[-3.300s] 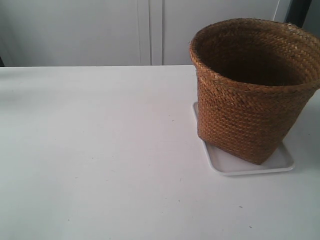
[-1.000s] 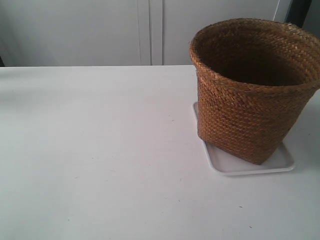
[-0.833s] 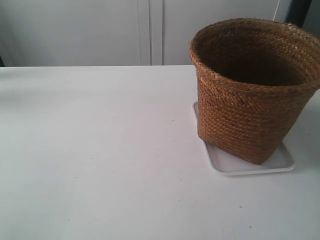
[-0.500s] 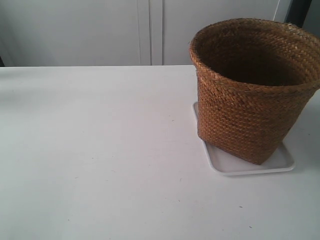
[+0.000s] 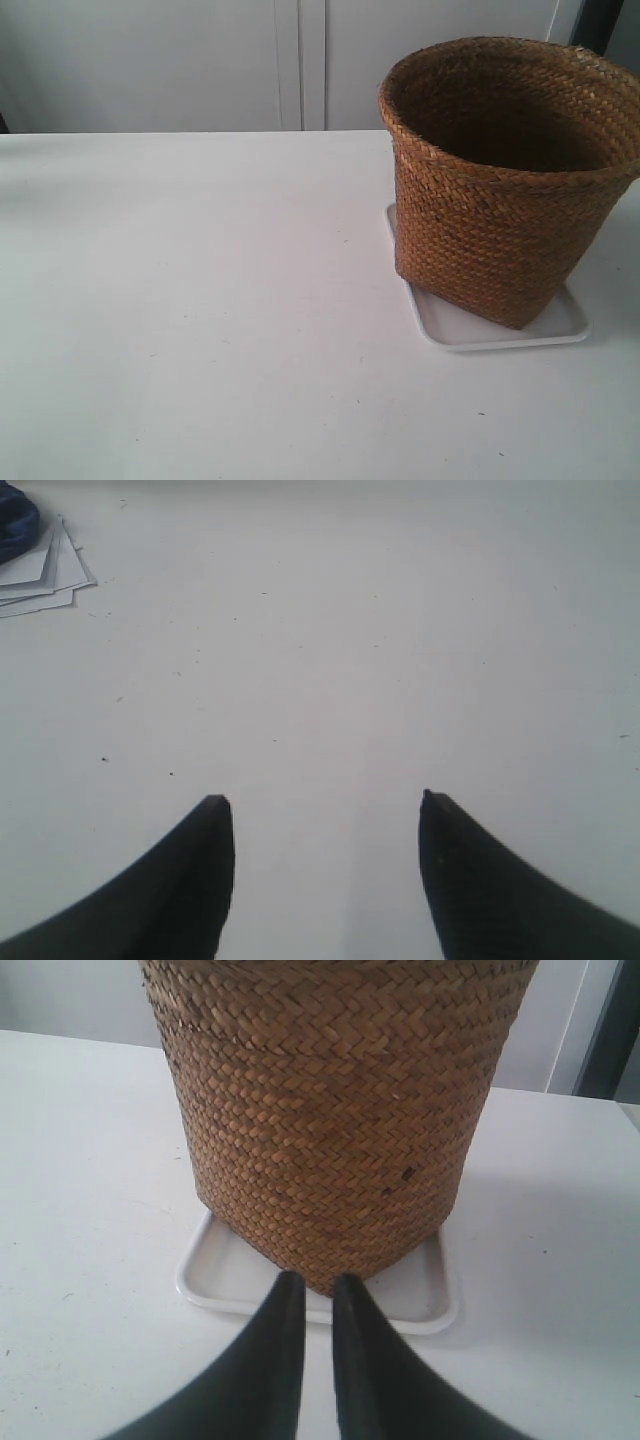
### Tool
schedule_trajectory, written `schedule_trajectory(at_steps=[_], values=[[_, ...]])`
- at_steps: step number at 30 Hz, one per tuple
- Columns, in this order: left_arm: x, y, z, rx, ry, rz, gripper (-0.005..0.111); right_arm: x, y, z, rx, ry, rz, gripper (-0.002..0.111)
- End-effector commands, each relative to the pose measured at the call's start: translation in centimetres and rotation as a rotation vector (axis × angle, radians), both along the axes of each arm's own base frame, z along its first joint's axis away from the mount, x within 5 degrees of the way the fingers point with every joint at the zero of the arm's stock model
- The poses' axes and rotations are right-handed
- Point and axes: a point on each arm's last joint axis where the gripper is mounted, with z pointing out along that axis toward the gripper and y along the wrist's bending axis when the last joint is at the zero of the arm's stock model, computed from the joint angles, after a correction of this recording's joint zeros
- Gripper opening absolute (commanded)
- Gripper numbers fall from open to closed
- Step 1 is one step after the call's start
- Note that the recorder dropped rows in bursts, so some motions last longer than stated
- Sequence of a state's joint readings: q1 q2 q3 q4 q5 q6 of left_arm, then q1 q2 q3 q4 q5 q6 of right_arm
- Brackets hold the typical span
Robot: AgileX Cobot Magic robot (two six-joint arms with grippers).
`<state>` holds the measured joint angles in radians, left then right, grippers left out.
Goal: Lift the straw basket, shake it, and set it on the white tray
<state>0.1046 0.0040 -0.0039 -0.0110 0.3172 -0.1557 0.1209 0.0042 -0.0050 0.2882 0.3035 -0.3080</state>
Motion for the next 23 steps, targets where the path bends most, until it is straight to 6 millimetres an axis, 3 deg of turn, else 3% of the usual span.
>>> schedule_trajectory(at_steps=[1,23], values=[[-0.15,-0.09,-0.38,-0.018,0.033,-0.001,0.059,-0.01,0.0,-0.13,0.002,-0.001,0.0,0.011],[-0.15,-0.09,-0.38,-0.018,0.033,-0.001,0.059,-0.01,0.0,-0.13,-0.001,-0.002,0.001,0.011]])
